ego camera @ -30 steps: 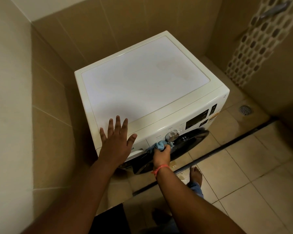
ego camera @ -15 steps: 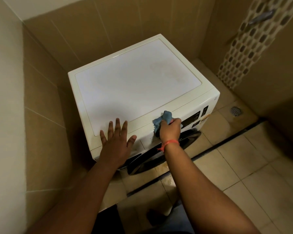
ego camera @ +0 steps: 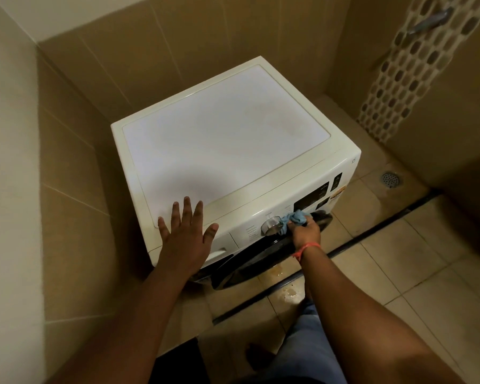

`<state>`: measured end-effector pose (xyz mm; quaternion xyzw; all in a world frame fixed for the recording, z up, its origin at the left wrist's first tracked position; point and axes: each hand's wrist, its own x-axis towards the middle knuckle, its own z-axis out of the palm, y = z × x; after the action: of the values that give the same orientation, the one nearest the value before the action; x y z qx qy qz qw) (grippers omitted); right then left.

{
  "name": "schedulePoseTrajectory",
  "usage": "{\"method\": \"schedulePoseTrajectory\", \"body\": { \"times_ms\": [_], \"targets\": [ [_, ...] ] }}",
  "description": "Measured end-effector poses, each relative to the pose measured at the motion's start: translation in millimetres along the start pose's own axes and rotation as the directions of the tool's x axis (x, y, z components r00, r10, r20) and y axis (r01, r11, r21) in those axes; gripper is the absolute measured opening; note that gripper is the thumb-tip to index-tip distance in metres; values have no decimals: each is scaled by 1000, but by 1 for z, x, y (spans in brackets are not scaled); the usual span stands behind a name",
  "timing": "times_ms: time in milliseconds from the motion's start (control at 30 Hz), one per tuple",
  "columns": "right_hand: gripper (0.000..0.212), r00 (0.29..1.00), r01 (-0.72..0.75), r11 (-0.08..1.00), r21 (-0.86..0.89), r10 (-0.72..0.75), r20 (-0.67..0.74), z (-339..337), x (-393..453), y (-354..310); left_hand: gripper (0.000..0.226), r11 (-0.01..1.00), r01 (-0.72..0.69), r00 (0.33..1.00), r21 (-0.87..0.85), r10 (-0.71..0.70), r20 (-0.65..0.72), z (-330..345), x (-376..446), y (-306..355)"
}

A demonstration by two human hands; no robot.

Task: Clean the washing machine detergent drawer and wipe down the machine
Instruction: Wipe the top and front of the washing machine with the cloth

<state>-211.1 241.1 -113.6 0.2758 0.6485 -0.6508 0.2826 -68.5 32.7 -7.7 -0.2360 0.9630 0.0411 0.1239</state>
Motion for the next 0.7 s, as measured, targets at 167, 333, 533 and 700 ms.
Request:
{"method": "schedulePoseTrajectory", "body": {
  "times_ms": [167, 333, 533, 700],
  "targets": [
    [21, 964, -261, 947, 188, 247, 95, 12, -4, 10, 82, 999, -43, 999, -10, 42, -11, -1, 6, 10],
    [25, 987, -127, 990, 64, 120, 108, 3, 0, 6, 86, 997, -79, 997, -9, 79, -27, -10, 16, 26],
    [14, 959, 283, 958, -44, -284, -15, -9, -17, -24, 87, 996, -81, 996, 33, 82, -42, -16, 31, 35],
    [10, 864, 503, 846, -178, -491, 113, -4, -25, -32, 81, 995, -80, 997, 61, 80, 6, -17, 46, 57]
  ]
}}
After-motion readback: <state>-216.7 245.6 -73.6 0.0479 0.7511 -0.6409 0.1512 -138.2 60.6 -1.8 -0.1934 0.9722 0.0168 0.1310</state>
